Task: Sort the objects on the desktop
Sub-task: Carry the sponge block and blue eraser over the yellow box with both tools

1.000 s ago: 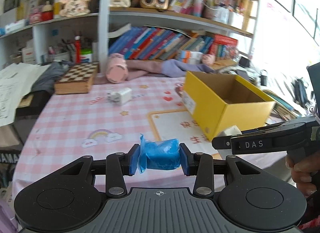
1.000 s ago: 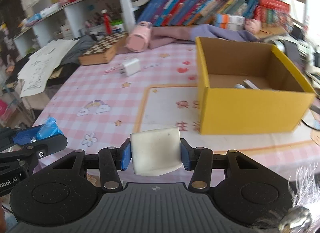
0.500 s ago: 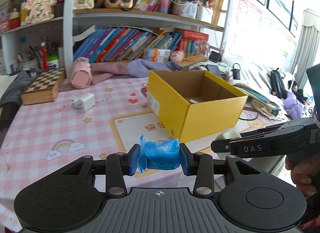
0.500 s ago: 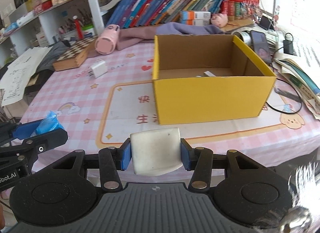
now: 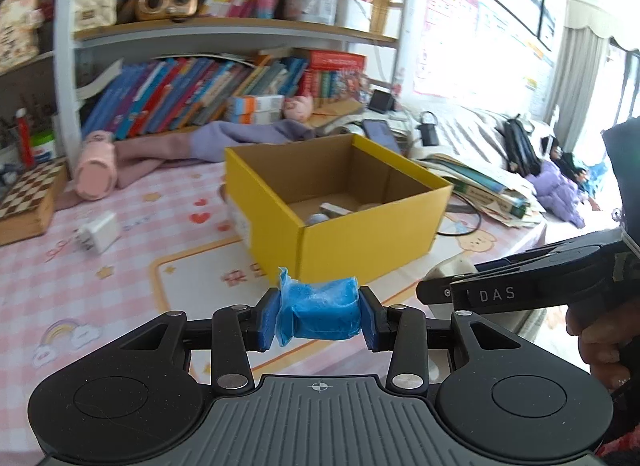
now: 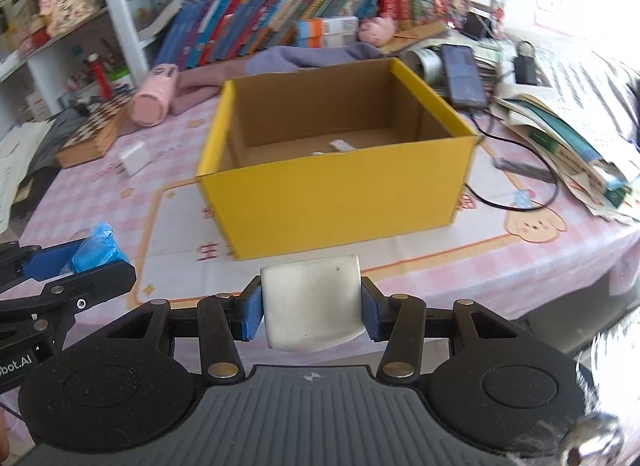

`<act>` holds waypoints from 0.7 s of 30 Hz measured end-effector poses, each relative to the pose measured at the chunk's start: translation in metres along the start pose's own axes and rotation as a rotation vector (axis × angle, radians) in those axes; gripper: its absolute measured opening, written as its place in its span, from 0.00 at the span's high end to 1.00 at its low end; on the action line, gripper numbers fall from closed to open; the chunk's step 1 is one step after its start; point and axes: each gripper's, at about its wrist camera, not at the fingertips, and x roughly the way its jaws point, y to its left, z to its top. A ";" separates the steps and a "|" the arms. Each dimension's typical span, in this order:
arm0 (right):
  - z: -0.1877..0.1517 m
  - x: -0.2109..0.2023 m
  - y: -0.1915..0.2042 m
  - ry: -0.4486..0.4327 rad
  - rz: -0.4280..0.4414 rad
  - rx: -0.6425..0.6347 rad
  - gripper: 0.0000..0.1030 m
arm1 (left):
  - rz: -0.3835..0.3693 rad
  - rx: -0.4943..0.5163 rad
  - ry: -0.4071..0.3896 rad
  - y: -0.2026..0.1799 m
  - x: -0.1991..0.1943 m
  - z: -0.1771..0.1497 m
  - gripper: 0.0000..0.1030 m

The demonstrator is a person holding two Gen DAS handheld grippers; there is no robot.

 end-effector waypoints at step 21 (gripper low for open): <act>0.078 0.012 -0.065 -0.217 -0.021 -0.044 0.56 | -0.015 0.085 -0.100 -0.040 0.066 0.067 0.62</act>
